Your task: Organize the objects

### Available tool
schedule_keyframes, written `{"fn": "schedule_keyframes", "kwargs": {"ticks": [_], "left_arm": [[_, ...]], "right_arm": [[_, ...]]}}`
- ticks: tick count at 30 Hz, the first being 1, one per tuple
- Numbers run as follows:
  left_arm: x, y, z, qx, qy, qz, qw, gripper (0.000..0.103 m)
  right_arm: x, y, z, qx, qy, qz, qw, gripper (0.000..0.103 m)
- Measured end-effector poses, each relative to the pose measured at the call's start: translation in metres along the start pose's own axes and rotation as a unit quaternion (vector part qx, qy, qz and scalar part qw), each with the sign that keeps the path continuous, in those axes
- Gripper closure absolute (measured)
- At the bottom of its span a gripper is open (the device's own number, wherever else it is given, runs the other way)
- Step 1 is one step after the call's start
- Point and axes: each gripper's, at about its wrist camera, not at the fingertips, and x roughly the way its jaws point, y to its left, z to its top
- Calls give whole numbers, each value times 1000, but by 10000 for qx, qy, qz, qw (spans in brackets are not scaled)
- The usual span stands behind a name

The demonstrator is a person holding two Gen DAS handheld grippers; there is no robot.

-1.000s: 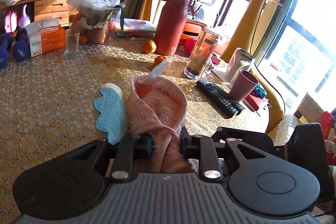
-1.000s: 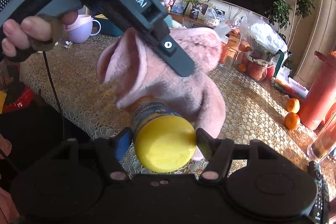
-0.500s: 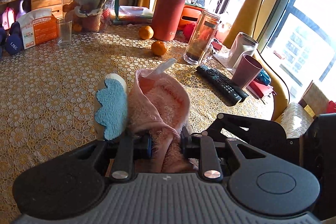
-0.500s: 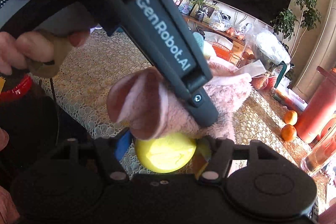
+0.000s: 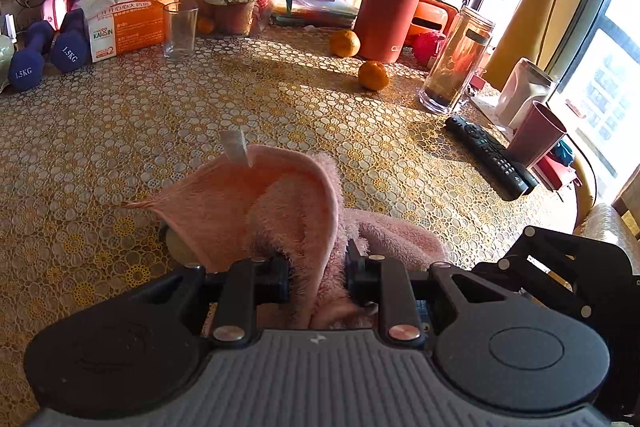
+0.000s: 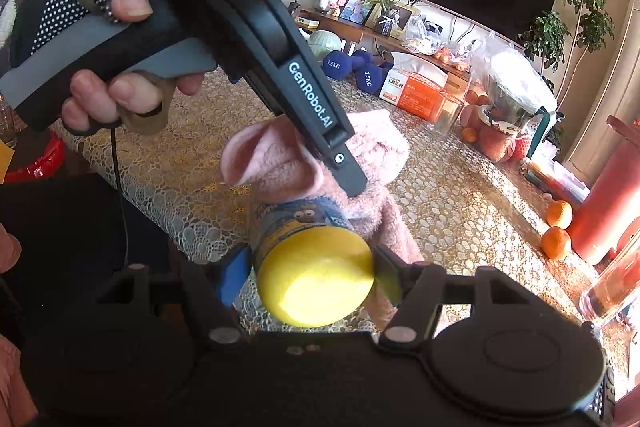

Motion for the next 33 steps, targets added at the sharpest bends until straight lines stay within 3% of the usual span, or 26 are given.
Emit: {"fn": "schedule_keyframes", "kwargs": {"ticks": [8,11,18,22,26,30,33], "left_arm": [[2,-4,-5,135,-23,-1,9999,80],[3,-5,-6,145,-41,20,9999,80],[0,-1,-9,36,-86,-15,10000,80],[-3,0,-10,61,-128,39,9999,80],[-11,4,-11,-24,-109,59,9999,80],[-26,3,-9,-71,-174,-115,9998,80],[-40,-9,-6,21,-286,-351,9990,80]], "right_arm": [[-1,-4,-18,237,76,171,9995,37],[-2,-12,-24,762,76,296,9966,36],[4,-38,-44,2350,71,812,9686,35],[-1,-36,-49,2654,5,850,9604,37],[-4,-28,-41,2353,-28,662,9697,38],[-5,-6,-22,1190,49,211,9927,38],[-6,11,-11,268,64,-52,9996,38]]}}
